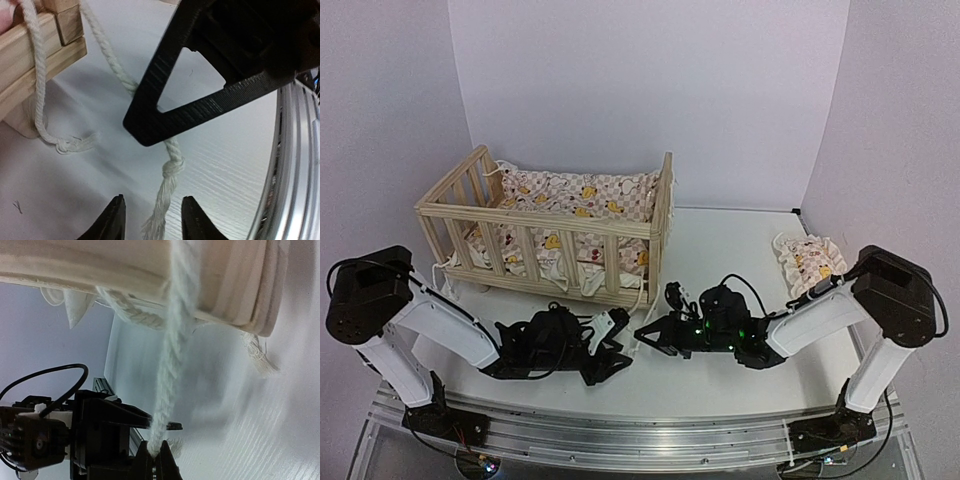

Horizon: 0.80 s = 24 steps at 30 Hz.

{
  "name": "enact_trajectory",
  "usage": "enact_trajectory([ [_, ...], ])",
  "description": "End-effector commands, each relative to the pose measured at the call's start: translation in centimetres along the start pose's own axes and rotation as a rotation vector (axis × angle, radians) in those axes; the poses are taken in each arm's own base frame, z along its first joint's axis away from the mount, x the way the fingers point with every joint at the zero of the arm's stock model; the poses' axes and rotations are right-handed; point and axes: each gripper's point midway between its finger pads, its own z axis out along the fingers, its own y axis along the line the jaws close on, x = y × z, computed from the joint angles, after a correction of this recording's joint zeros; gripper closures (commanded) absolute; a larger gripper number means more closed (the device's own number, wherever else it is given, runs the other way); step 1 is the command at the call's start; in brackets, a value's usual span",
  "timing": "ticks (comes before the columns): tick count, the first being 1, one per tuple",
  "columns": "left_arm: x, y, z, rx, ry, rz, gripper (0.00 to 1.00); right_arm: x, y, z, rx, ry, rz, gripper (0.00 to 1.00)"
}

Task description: Set up the pet bed

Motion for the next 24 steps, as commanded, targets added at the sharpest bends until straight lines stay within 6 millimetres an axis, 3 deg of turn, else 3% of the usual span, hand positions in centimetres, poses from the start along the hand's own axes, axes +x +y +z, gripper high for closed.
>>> enact_trajectory([
  [1,-2.2,0.4,0.7,-0.031,-0.057,0.022,0.75,-0.5,3.0,0.8,-0.099,-0.01,-0.006,1.0],
  [4,-2.4,0.4,0.7,-0.029,-0.057,0.033,0.96,-0.6,3.2,0.9,-0.104,-0.012,-0.024,1.0],
  [6,-2.6,0.8,0.4,-0.058,-0.048,0.052,1.0,-0.5,2.9,0.9,-0.096,-0.009,-0.041,0.99],
  [8,-3.5,1.6,-0.1,-0.103,-0.041,0.09,1.0,-0.2,1.5,0.7,-0.051,-0.014,-0.068,0.83],
  [10,-4.5,2.6,-0.9,-0.154,-0.026,0.158,1.0,0.1,-0.7,0.1,0.032,-0.027,-0.129,0.56],
  [12,-5.8,3.9,-1.6,-0.221,-0.022,0.23,1.0,0.1,-3.4,-0.5,0.185,-0.06,-0.254,0.39],
  [14,-6.4,5.0,-2.1,-0.267,-0.007,0.285,1.0,0.1,-4.7,-0.7,0.294,-0.089,-0.438,0.37],
  [18,-6.8,5.8,-3.1,-0.293,0.008,0.325,1.0,-0.4,-4.6,1.0,0.378,-0.132,-0.7,0.36],
  [24,-7.3,6.8,-4.0,-0.336,-0.001,0.347,1.0,-2.1,-6.0,3.2,0.464,-0.193,-0.865,0.36],
])
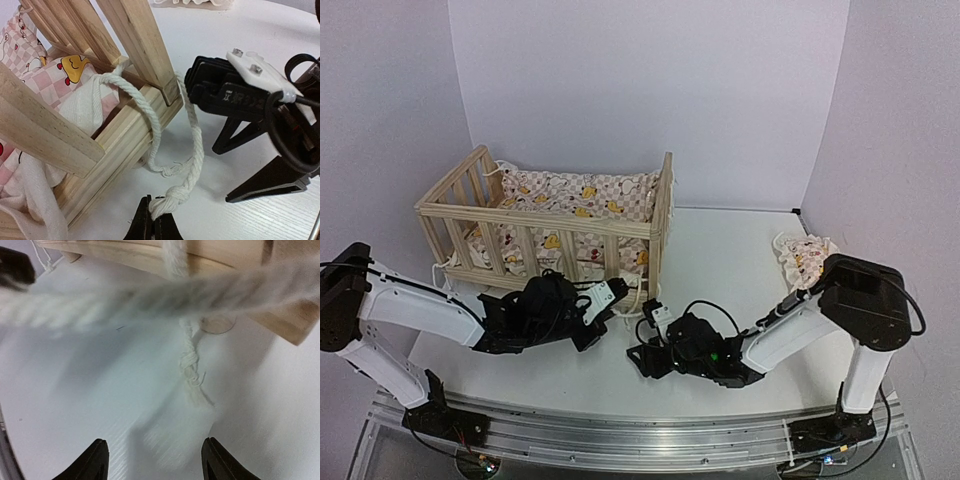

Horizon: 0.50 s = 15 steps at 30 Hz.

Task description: Set up the pet bed

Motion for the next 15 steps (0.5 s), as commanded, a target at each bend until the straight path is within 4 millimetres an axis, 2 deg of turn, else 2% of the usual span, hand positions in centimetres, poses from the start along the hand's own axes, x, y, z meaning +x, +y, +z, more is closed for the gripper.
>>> enact_trajectory([
  [1,-1.0,1.7,-0.7,-0.055,-0.011,0.049,1.0,-1.9,-1.5,2.2,0.128,-0.084,-0.199,0.36],
  [7,-1.5,2.1,-0.7,-0.062,-0.035,0.05,1.0,-2.0,-3.1,3.9,0.241,-0.105,-0.241,0.34],
  [10,-1.2,2.0,-0.7,-0.054,-0.027,0.042,1.0,-1.4,-3.0,5.0,0.238,-0.081,-0.272,0.35],
  [12,-1.1,2.0,-0.7,-0.056,-0.025,0.039,1.0,-0.5,-3.5,5.3,0.247,-0.056,-0.261,0.47],
  [15,-1.2,2.1,-0.7,-0.058,-0.029,0.042,1.0,0.5,-4.2,5.0,0.261,-0.039,-0.214,0.75],
])
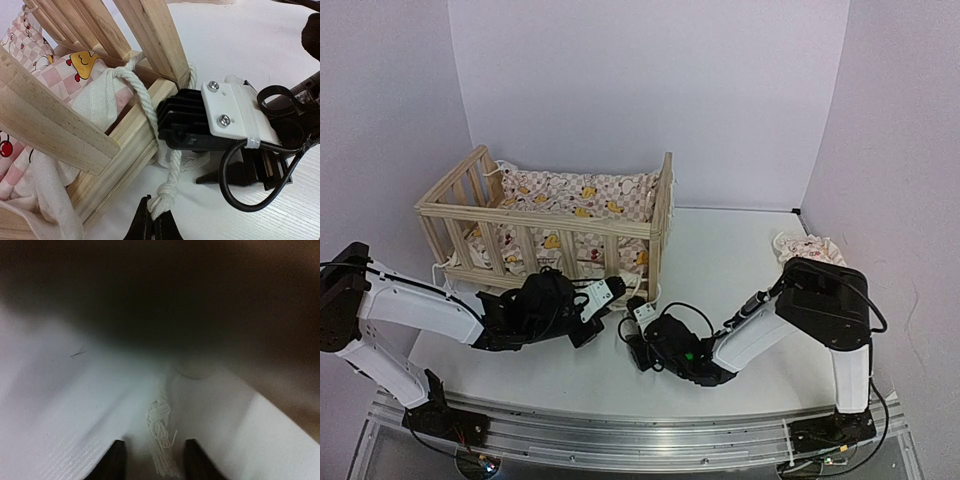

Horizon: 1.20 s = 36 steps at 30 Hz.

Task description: Set up the pet bed

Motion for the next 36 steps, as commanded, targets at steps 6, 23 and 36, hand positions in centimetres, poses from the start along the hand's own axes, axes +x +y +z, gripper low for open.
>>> enact_trajectory([
  [6,-0.9,-0.9,-0.5,0.072,-0.043,-0.031,1.0,1.8,0.6,-1.3,-0.076,0.07,0.018,1.0],
  [23,0.0,-5.3,0.8,0.284,-0.071,-0.095,1.0,-2.5,4.7,-12.1,-0.41,0.062,0.177,1.0],
  [36,-2.9,-5.2,-0.6,0.408,-0.046,-0.38,0.42,-1.5,6.8,-15.4,-0.585,0.188,0.15,1.0],
])
